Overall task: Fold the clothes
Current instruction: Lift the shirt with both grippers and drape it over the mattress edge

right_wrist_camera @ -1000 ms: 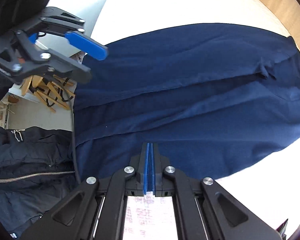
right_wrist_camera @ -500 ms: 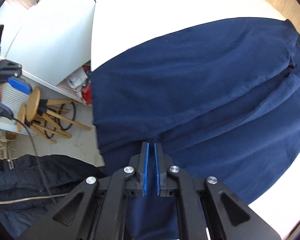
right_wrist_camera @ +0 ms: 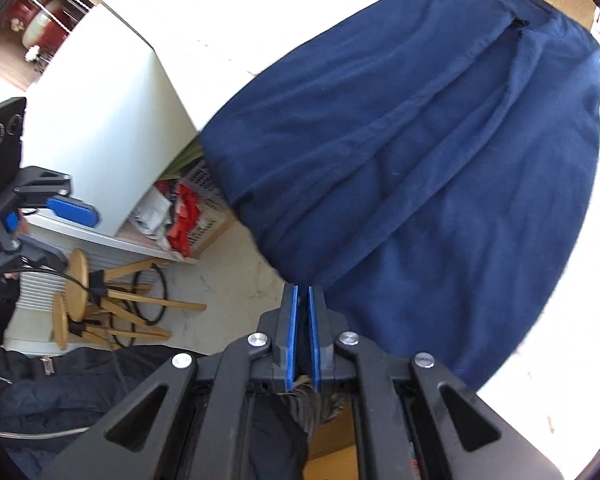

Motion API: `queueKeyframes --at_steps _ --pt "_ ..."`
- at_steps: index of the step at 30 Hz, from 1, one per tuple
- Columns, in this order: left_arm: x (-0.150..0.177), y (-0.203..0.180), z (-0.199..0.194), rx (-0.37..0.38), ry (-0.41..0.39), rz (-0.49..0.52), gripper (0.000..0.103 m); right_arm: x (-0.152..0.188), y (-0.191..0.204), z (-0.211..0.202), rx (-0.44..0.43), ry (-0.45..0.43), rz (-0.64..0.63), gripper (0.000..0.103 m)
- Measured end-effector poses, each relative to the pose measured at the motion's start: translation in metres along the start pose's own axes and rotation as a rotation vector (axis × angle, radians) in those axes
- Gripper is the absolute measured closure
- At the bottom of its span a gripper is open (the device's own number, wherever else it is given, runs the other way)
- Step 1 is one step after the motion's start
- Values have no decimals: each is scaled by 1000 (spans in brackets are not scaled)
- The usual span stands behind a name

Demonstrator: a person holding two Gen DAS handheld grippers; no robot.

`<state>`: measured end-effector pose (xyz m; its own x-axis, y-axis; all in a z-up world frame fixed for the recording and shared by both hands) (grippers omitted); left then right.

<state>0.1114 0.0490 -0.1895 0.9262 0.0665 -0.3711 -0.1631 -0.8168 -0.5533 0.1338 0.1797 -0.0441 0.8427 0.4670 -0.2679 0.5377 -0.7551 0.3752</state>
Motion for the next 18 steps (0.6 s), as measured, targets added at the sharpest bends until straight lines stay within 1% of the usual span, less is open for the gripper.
queueKeyframes --at_steps 1,2,4,6,8,9,11,13,14,16,18 --pt "-2 -1 4 -2 4 14 62 -1 -3 2 -6 15 -21 95" --pt "-5 -2 8 -5 7 30 61 -3 -14 4 6 14 -22 95" --pt "-11 -8 19 -4 10 57 59 -2 -29 -5 8 -18 50 95" --pt "-16 -18 34 30 27 84 59 2 -40 -4 47 -60 107 95" --pt "-19 -29 49 59 51 110 59 0 -52 -4 126 -74 114 95" --pt "-19 -34 55 72 62 120 59 -6 -60 -7 143 -80 113 95" --pt "-20 -41 62 89 74 132 59 -21 -70 2 160 -89 100 95" --pt "-21 -45 65 98 83 137 59 -39 -64 28 176 -83 64 95" --pt "-21 -44 64 96 83 135 59 -51 -55 61 180 -71 46 95" --pt "-20 -43 63 89 80 129 59 -63 -42 102 181 -70 11 95" --pt "-20 -40 60 80 75 119 59 -75 -36 112 129 -73 1 95"
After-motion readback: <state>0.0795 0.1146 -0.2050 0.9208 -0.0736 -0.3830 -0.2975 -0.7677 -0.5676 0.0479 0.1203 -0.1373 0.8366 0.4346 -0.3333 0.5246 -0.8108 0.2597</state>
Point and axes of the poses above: each gripper's, at about its wrist camera, not at the fingertips, and z roughly the way its jaws point, y to its left, x to its underside, the point moved 5 cm from there along z, roughly the way its jaws point, and after that the axes turned 2 degrees about -y, right-handed, at the moved point
